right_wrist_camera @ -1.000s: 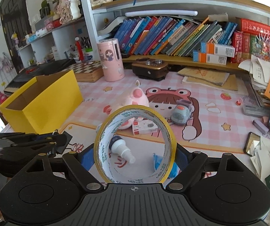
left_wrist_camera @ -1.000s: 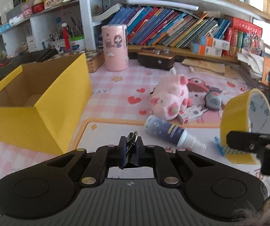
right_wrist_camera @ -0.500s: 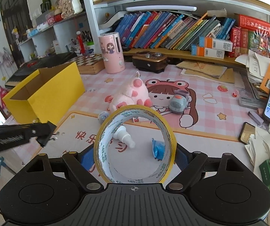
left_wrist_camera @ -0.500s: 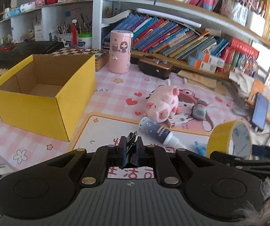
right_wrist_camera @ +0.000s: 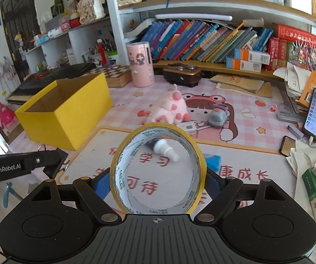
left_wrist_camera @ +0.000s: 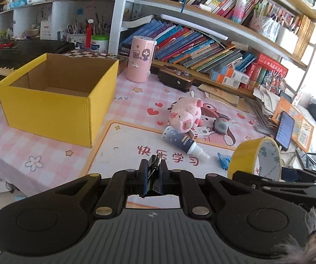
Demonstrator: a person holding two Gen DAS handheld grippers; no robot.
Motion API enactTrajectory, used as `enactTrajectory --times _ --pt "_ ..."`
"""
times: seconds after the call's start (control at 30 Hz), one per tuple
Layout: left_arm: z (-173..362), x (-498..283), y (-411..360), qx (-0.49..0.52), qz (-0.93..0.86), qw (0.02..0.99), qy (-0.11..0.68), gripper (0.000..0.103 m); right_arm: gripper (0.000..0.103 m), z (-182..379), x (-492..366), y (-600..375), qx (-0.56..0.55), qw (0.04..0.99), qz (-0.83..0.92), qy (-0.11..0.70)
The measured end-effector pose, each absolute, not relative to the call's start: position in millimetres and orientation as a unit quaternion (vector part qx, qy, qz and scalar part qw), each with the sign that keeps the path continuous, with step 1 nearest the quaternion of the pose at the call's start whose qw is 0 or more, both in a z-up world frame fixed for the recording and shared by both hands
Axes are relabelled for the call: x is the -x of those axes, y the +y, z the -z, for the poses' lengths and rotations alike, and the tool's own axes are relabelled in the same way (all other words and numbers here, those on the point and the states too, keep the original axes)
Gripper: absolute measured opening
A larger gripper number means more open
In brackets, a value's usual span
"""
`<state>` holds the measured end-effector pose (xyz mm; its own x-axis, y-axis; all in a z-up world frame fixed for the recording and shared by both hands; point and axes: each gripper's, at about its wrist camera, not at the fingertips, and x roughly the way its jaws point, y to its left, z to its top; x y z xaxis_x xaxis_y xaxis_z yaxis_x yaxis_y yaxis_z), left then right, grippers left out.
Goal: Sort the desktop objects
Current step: 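Carry the tape roll and binder clip toward the yellow box with both grippers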
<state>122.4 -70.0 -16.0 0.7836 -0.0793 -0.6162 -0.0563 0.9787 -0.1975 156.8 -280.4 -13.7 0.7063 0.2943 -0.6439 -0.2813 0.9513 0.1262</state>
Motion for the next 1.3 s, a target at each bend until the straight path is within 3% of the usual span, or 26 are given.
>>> enactTrajectory --times 0.63,1.3 --pt "13 -21 75 0.111 0.023 0.945 0.307 0.009 0.085 3 -52 -139 -0.005 0.93 -0.142 0.338" --pt "11 17 166 0.146 -0.025 0.949 0.279 0.009 0.085 -3 -34 -36 0.027 0.916 -0.21 0.342"
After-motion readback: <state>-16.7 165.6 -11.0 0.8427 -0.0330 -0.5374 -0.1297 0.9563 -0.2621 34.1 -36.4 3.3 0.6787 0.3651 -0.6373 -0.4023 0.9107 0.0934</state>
